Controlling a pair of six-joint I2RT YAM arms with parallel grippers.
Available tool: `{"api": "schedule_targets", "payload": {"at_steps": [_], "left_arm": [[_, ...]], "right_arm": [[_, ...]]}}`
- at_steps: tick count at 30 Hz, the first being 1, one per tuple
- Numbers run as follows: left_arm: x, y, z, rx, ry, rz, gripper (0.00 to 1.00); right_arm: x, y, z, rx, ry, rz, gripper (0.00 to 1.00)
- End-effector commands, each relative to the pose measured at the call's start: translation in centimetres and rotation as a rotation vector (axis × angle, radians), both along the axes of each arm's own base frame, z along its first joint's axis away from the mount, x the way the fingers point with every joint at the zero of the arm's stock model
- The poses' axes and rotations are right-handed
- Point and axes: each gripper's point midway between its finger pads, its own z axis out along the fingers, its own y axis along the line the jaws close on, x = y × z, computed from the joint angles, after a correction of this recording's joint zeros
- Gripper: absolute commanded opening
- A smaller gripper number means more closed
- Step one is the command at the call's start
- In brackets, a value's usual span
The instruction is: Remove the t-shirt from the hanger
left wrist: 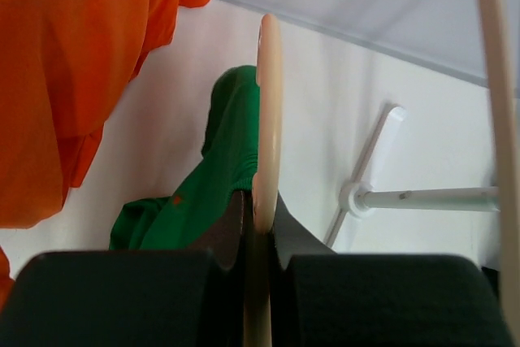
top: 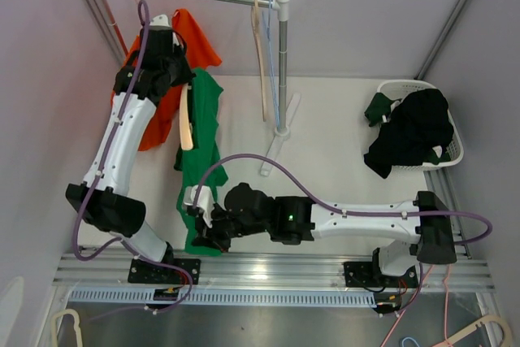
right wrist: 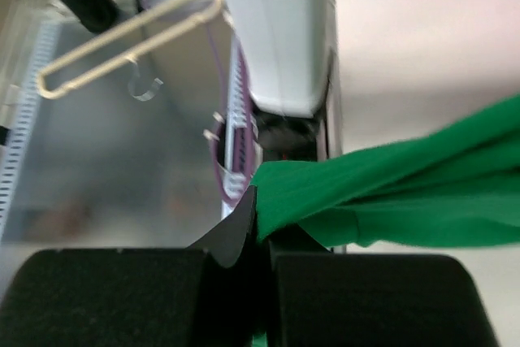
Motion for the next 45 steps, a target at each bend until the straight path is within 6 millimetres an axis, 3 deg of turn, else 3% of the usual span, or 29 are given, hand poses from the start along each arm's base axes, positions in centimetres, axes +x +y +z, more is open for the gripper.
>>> {"api": "schedule_targets", "payload": {"at_steps": [1,6,9,10,11,13,14,15,17,18,22,25,26,30,35,36,39,40,43,44,45], "left_arm": [[0.6,0.1,10.1,-0.061,-0.268,-0.002,0.01],[-4.5,0.4,13.4,-0.076,-0.309,-0.046,0.01],[-8.1,0.8,14.9,-0.077,-0.343,-0.071,0.01],[-9.1,0.7,14.1,-0.080,-0.312,-0.087,0.01],[-11.4,0.4,15.0,-0.097,-0.336,-0.128,0.01],[-12.9,-0.1,11.1,-0.101,-0.254,-0.162,0.01],[-14.5,-1.2,10.7,-0.119,-0.262,-0.217,0.01],[-16.6,-0.9,7.0,-0.107,-0.211,-0.226,0.01],[-19.1,-0.6,5.4,-0.100,-0.219,-0.236,0.01],[-21.1,0.0,2.8,-0.093,-0.202,-0.237,0.01],[-25.7,2.5,0.3,-0.025,-0.200,-0.213,0.01],[-28.0,3.6,-0.3,0.013,-0.176,-0.208,0.01],[-28.6,3.8,0.9,0.017,-0.197,-0.208,0.01],[-30.0,4.5,1.4,0.047,-0.185,-0.212,0.01],[-30.3,5.2,1.6,0.057,-0.221,-0.184,0.01],[-30.1,5.0,1.4,0.052,-0.218,-0.183,0.01],[-28.9,3.9,1.4,0.017,-0.218,-0.208,0.01],[-28.4,3.7,1.7,0.005,-0.225,-0.205,0.01],[-26.0,2.5,1.2,-0.010,-0.174,-0.224,0.01],[-25.4,2.0,1.3,-0.021,-0.169,-0.234,0.01],[-24.8,1.6,1.3,-0.032,-0.166,-0.246,0.01]], "right_arm": [[-0.2,-1.3,-3.8,-0.118,0.061,-0.022,0.00],[7.2,-2.5,-5.3,-0.130,0.148,-0.165,0.00],[9.8,-3.1,-5.4,-0.130,0.154,-0.220,0.00],[10.5,-3.2,-5.2,-0.122,0.148,-0.236,0.00],[11.3,-3.5,-5.0,-0.118,0.146,-0.263,0.00],[14.1,-4.2,-4.0,-0.089,0.130,-0.357,0.00],[15.1,-4.5,-3.5,-0.078,0.124,-0.391,0.00],[15.9,-4.8,-3.1,-0.069,0.116,-0.424,0.00],[18.3,-5.7,-2.2,-0.053,0.091,-0.506,0.00],[18.9,-5.9,-2.1,-0.056,0.086,-0.526,0.00],[20.2,-6.6,-1.4,-0.059,0.055,-0.590,0.00],[20.5,-7.1,-1.7,-0.079,0.050,-0.623,0.00],[20.9,-7.6,-1.6,-0.079,0.040,-0.655,0.00],[22.0,-9.8,-1.5,-0.088,0.006,-0.743,0.00],[20.4,-11.9,1.2,-0.049,0.008,-0.729,0.00],[19.7,-12.9,3.6,0.006,-0.001,-0.727,0.00],[18.1,-14.7,7.6,0.100,-0.031,-0.741,0.00],[17.4,-16.3,10.2,0.167,-0.053,-0.764,0.00],[17.8,-19.6,14.3,0.247,-0.136,-0.842,0.00],[18.6,-21.7,16.9,0.303,-0.182,-0.926,0.00],[19.3,-22.8,18.0,0.301,-0.255,-0.962,0.00]]}}
